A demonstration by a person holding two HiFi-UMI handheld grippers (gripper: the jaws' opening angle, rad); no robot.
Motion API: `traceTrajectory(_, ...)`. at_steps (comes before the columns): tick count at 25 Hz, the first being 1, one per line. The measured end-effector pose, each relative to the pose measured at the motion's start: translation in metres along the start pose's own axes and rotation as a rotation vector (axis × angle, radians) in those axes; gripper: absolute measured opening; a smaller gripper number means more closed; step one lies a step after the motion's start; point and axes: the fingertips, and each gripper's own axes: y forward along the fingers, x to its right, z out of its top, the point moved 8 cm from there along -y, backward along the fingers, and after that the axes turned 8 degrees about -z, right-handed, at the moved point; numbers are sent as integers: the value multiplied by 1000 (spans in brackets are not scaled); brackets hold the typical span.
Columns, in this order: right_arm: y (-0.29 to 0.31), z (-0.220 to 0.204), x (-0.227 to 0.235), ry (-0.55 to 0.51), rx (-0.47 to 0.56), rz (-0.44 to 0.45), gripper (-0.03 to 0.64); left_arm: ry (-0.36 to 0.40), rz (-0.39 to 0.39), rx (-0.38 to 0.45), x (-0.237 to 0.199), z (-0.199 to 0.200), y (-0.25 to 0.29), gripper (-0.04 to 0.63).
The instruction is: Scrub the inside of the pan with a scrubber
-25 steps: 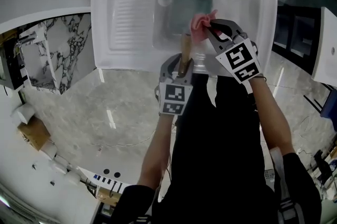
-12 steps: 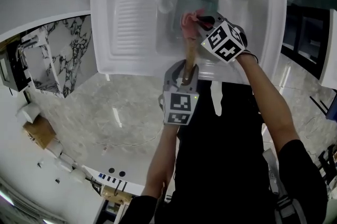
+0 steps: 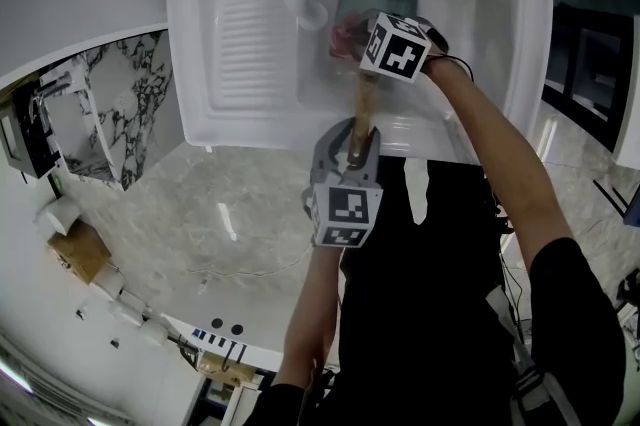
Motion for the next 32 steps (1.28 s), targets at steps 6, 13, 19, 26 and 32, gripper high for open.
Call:
traceTrajectory(6,6,9,-3,-98,39,122,37,-7,10,-7,1,-2,0,160)
traceTrajectory(13,5,17,-9,-177,20,257,37,-11,14,-26,0,-3,-1,160)
traceTrajectory(19,6,18,-10,-149,9,293,37,-6,12,-25,0,-4,0,160)
traceTrajectory(26,16,13,10,-93,11,68,38,-10,11,-37,0,-6,-1,160)
traceTrajectory(32,31,2,45,-61,-8,-205,38,-2,17,-30,0,-2,0,160)
